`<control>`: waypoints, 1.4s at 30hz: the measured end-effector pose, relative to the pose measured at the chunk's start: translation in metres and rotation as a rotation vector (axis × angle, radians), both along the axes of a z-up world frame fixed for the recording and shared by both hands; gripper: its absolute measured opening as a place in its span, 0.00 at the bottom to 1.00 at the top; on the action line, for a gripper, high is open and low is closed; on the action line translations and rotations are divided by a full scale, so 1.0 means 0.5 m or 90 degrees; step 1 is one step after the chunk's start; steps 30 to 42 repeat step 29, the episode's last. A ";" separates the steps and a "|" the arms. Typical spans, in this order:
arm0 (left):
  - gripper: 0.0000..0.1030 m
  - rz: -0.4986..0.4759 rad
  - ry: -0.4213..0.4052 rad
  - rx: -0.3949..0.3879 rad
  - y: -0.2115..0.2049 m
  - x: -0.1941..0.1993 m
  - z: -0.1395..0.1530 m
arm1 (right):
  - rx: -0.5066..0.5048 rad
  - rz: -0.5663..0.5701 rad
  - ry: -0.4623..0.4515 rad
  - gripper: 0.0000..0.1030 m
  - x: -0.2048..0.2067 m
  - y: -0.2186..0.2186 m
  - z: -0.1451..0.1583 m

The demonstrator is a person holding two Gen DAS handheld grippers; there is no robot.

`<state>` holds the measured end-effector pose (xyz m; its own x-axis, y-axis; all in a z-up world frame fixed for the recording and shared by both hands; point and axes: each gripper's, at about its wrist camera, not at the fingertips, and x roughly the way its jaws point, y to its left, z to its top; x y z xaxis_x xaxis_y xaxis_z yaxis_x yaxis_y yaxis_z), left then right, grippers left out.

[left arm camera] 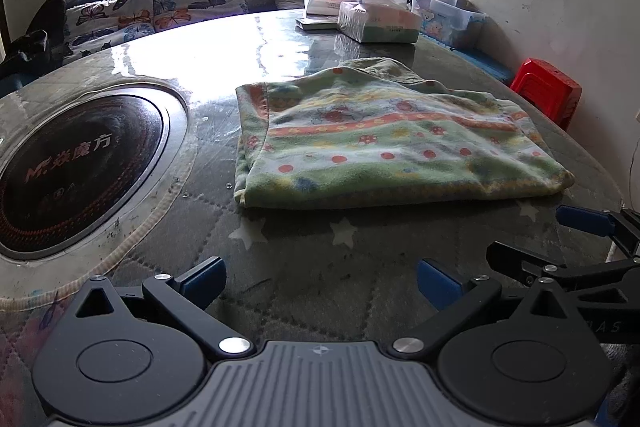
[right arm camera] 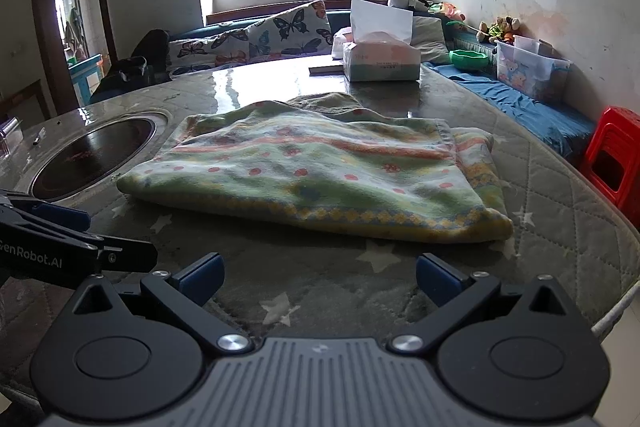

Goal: Fold clothes

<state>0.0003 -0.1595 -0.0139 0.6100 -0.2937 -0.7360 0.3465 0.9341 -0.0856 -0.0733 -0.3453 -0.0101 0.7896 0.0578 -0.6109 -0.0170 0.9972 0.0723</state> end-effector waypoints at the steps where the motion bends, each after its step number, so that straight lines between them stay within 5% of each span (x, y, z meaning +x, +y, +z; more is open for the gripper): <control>1: 1.00 0.000 -0.001 0.000 0.000 -0.001 0.000 | -0.001 0.000 0.000 1.00 -0.001 0.000 0.000; 42: 1.00 0.005 -0.009 0.003 -0.002 -0.026 0.001 | 0.000 -0.006 -0.003 1.00 -0.019 -0.001 0.000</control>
